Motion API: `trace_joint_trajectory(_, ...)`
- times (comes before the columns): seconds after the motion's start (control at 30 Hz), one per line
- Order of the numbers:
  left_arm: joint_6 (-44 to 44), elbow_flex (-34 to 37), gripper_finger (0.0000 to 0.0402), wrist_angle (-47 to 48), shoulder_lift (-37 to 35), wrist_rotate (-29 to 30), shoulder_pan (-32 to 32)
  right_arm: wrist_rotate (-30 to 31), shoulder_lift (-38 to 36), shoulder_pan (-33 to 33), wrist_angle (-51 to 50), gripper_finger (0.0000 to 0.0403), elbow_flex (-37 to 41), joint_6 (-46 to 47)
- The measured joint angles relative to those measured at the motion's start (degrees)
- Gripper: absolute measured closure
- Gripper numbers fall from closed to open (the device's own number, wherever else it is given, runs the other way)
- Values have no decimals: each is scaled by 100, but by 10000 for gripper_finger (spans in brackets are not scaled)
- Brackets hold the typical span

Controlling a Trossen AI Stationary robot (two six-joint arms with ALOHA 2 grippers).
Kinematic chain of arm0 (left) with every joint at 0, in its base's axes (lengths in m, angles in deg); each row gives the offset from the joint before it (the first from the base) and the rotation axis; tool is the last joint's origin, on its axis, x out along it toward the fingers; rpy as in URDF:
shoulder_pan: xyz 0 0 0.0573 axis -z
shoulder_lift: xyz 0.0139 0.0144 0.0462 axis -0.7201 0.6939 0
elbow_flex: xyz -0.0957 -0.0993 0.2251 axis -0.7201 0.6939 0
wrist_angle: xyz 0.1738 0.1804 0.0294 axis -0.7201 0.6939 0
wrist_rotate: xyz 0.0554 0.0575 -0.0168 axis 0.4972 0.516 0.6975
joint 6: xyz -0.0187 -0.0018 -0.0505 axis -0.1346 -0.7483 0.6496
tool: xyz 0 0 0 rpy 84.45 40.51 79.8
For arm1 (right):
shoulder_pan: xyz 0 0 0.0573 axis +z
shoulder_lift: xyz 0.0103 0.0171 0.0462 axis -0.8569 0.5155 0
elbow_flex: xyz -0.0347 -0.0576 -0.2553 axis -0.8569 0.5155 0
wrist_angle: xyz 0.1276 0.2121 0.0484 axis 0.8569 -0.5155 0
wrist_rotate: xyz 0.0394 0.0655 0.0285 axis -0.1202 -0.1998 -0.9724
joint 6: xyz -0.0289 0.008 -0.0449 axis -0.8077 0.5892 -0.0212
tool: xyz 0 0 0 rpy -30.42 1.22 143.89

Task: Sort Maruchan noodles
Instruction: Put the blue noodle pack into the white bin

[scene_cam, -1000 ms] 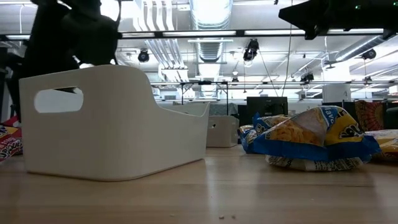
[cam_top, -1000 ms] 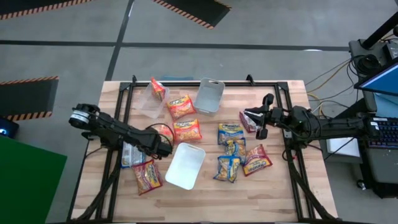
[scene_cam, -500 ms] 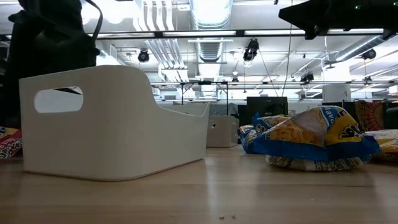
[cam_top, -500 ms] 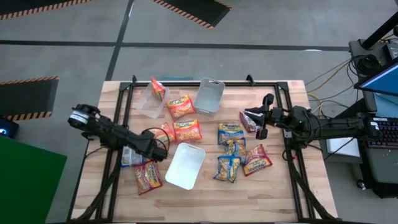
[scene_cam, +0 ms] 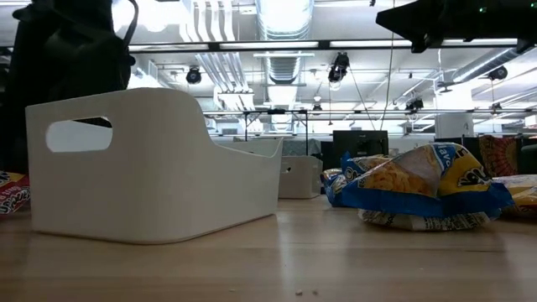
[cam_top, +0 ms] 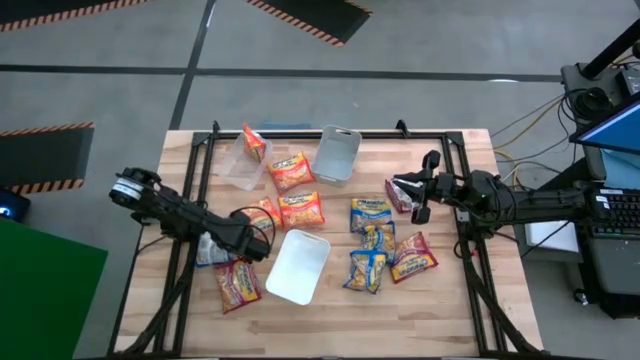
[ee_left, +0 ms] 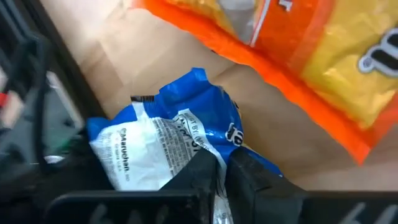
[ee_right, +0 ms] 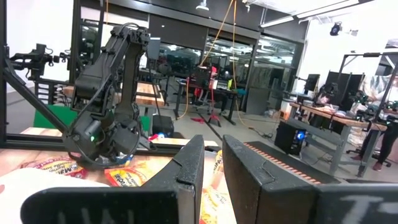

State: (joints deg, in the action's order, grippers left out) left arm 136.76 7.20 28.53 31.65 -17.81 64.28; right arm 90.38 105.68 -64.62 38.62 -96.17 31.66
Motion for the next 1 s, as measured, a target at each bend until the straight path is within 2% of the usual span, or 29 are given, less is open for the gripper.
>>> trace_joint_trajectory(0.1,-510,-243,399,330,-19,179,10,1,0,0,2,355,1,-38)
trace_joint_trajectory(0.3,-2464,-1122,401,916,-207,954,289,2,0,0,6,355,2,-46)
trace_joint_trajectory(0.4,-2995,-1646,401,1237,-407,1389,441,2,0,0,10,355,1,-44)
trace_joint_trajectory(0.53,-3376,-2237,401,1110,-789,2071,538,2,0,0,15,355,2,-37)
trace_joint_trajectory(0.63,-3885,-2492,401,475,-1099,2532,524,1,0,0,17,355,2,34)
trace_joint_trajectory(0.73,-4788,-2550,401,-554,-1412,2848,513,-1,2,0,17,355,2,130)
trace_joint_trajectory(1.0,-7406,-2089,402,-3293,-2080,2925,407,-420,372,0,460,355,0,342)
